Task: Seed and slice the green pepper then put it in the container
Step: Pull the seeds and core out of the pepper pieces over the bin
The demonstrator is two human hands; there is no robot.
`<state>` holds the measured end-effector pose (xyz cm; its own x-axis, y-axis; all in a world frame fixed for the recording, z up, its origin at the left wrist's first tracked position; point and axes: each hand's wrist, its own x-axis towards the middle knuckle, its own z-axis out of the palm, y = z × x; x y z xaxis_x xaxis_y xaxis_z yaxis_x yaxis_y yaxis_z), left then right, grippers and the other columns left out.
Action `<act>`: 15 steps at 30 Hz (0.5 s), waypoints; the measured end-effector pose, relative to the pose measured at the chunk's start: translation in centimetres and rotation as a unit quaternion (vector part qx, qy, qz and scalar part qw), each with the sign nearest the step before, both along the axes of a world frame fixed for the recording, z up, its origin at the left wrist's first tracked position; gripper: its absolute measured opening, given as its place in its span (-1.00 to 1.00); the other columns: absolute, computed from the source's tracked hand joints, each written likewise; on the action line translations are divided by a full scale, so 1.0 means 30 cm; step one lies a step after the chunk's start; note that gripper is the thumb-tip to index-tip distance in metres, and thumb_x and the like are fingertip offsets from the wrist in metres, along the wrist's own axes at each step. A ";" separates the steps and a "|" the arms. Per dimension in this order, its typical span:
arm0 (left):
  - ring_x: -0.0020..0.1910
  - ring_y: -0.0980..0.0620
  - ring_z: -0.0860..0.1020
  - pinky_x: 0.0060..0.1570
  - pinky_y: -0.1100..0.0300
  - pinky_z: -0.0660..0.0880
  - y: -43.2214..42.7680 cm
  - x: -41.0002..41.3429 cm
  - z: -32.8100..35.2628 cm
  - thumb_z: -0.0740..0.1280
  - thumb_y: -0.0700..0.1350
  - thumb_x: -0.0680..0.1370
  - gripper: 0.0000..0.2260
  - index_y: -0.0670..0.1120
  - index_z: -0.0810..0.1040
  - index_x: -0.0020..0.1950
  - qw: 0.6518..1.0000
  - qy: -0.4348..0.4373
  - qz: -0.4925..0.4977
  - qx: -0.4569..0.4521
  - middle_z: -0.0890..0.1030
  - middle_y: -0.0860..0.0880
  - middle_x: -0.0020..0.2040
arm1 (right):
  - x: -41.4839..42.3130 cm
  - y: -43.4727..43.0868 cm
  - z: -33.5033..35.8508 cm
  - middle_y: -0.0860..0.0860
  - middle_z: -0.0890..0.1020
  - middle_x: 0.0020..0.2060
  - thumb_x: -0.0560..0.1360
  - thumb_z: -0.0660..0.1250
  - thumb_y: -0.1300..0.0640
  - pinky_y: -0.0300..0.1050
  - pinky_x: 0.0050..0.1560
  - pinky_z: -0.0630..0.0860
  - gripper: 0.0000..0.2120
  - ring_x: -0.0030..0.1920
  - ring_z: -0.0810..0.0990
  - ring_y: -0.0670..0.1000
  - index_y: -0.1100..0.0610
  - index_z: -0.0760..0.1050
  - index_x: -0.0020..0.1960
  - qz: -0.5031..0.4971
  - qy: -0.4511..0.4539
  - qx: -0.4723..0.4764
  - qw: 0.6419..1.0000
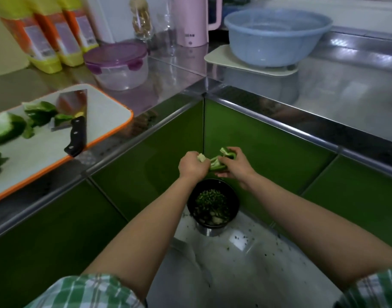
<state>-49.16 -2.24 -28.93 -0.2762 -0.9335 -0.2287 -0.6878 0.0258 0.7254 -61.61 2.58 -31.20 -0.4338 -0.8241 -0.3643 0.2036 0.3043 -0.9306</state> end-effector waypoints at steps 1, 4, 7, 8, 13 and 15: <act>-0.20 -0.09 0.57 -0.22 0.16 0.44 -0.010 -0.011 -0.017 0.34 -0.12 0.51 -0.88 -0.15 0.61 -0.03 0.998 0.045 0.029 0.041 0.63 -0.12 -0.16 | -0.009 -0.007 -0.014 0.19 0.50 0.19 0.55 0.30 0.28 -0.19 -0.38 0.60 -0.64 -0.07 0.64 0.13 0.06 0.27 0.27 -0.010 0.000 -0.001 1.000; -0.37 -0.02 0.48 -0.43 0.25 0.44 -0.042 -0.034 -0.044 0.27 -0.26 0.56 -0.92 -0.19 0.54 -0.09 0.962 0.194 0.095 0.169 0.57 -0.13 -0.25 | -0.039 -0.027 -0.044 0.15 0.50 0.20 0.56 0.28 0.29 -0.19 -0.34 0.62 -0.62 -0.01 0.63 0.11 0.08 0.27 0.31 -0.036 0.013 0.003 0.999; -0.41 0.07 0.41 -0.51 0.32 0.39 -0.062 -0.034 -0.042 0.21 -0.28 0.61 -0.92 -0.22 0.49 0.05 0.938 0.245 0.114 0.216 0.55 -0.10 -0.25 | -0.072 -0.041 -0.061 0.12 0.50 0.18 0.56 0.27 0.29 -0.23 -0.36 0.60 -0.62 -0.03 0.63 0.09 0.09 0.26 0.32 -0.063 0.011 0.011 0.998; -0.39 0.08 0.41 -0.45 0.30 0.40 -0.069 -0.034 -0.049 0.21 -0.27 0.62 -0.91 -0.21 0.48 0.09 0.941 0.240 0.108 0.214 0.54 -0.10 -0.24 | -0.078 -0.045 -0.065 0.11 0.50 0.17 0.56 0.27 0.28 -0.24 -0.37 0.59 -0.61 -0.05 0.64 0.07 0.10 0.25 0.33 -0.064 0.016 0.016 0.998; 0.09 -0.06 0.53 0.20 0.06 0.45 -0.082 -0.058 -0.065 0.19 -0.06 0.66 -0.58 -0.22 0.30 0.47 0.941 0.221 0.040 0.252 0.52 -0.14 0.19 | -0.090 -0.070 -0.080 0.16 0.55 0.14 0.56 0.30 0.23 -0.24 -0.35 0.60 -0.69 -0.04 0.67 0.09 0.23 0.25 0.21 -0.084 0.043 0.028 0.995; 0.44 -0.12 0.30 0.41 0.00 0.22 -0.079 -0.065 -0.061 0.13 0.01 0.68 -0.51 -0.14 0.14 0.56 0.954 0.180 0.000 0.240 0.28 -0.13 0.50 | -0.098 -0.070 -0.074 0.15 0.54 0.13 0.56 0.30 0.23 -0.23 -0.33 0.61 -0.69 -0.04 0.66 0.10 0.20 0.23 0.21 -0.087 0.052 0.027 0.994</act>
